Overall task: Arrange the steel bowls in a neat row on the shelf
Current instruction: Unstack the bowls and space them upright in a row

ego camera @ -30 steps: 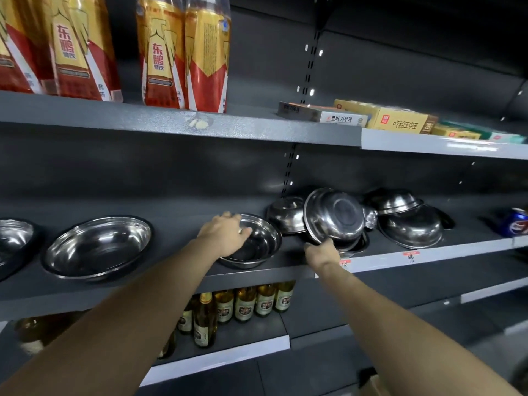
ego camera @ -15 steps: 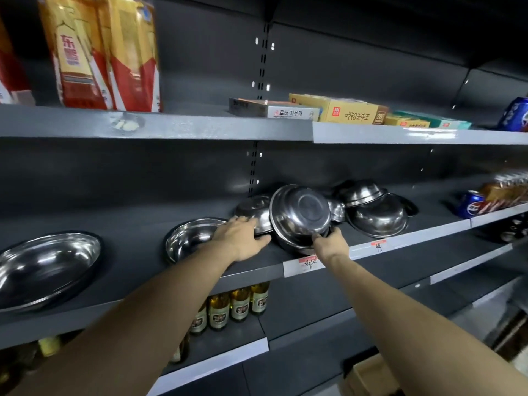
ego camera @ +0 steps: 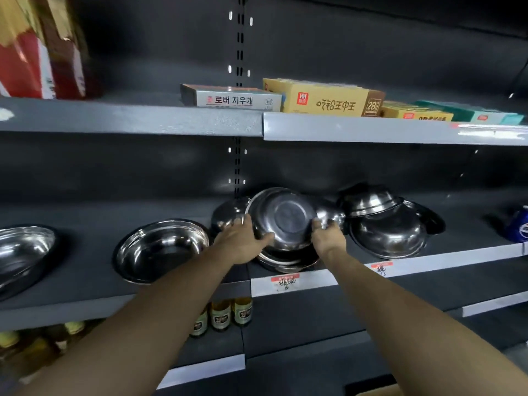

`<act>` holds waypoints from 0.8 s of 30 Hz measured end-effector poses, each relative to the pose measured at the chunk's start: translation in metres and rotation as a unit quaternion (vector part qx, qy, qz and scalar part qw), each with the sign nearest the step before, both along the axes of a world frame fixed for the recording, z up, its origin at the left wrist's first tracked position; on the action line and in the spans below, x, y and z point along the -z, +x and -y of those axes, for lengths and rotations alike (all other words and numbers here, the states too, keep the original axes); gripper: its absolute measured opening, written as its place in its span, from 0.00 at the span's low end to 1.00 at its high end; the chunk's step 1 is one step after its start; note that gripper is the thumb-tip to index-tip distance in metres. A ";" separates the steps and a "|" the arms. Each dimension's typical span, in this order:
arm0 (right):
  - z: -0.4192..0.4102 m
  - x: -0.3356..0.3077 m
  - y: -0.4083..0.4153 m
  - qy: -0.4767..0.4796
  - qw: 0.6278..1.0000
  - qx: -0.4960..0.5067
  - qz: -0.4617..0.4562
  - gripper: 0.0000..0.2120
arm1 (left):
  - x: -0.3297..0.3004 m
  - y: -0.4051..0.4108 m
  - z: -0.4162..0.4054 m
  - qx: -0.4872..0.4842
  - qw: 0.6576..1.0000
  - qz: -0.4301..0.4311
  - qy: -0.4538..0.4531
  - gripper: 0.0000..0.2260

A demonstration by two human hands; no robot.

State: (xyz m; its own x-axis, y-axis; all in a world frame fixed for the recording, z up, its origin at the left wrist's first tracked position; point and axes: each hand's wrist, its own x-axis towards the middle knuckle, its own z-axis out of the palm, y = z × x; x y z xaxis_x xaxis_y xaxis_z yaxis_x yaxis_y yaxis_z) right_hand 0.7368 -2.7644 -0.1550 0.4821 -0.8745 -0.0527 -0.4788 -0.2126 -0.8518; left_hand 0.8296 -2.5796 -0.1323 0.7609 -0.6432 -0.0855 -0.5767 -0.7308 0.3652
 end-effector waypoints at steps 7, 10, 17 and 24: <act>0.020 0.014 0.009 -0.001 0.998 -0.054 0.023 0.28 | 0.013 -0.012 0.034 -0.089 0.992 -0.065 -0.068 0.47; 0.020 0.017 0.011 -0.006 0.998 -0.066 0.016 0.29 | 0.016 -0.016 0.040 -0.121 0.985 -0.066 -0.107 0.47; 0.005 0.011 0.007 -0.057 0.993 -0.026 0.100 0.23 | 0.010 -0.017 0.036 -0.133 0.949 -0.127 -0.256 0.37; -0.029 -0.017 -0.004 -0.191 0.954 0.002 0.230 0.28 | -0.019 -0.019 0.022 -0.122 0.890 -0.117 -0.425 0.28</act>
